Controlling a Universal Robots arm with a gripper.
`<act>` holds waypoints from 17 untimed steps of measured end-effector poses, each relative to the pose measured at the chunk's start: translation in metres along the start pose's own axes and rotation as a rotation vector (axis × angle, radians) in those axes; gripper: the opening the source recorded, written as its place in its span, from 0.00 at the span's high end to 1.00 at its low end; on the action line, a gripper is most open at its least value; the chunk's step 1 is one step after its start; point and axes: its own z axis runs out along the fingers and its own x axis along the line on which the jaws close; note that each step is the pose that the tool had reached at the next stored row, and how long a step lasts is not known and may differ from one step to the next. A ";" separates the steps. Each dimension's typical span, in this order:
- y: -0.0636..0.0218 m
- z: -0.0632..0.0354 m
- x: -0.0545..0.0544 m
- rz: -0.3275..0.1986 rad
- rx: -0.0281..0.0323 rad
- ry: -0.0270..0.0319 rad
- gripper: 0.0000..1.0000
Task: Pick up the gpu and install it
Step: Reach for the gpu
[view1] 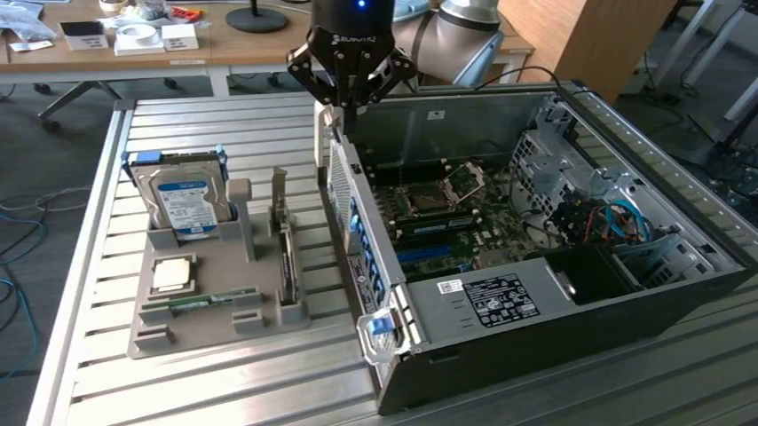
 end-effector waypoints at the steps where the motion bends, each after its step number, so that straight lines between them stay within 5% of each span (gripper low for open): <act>1: -0.0001 0.0000 0.001 0.000 0.0000 0.0000 0.89; 17: -0.0005 -0.0002 0.006 0.000 0.0001 0.0000 0.89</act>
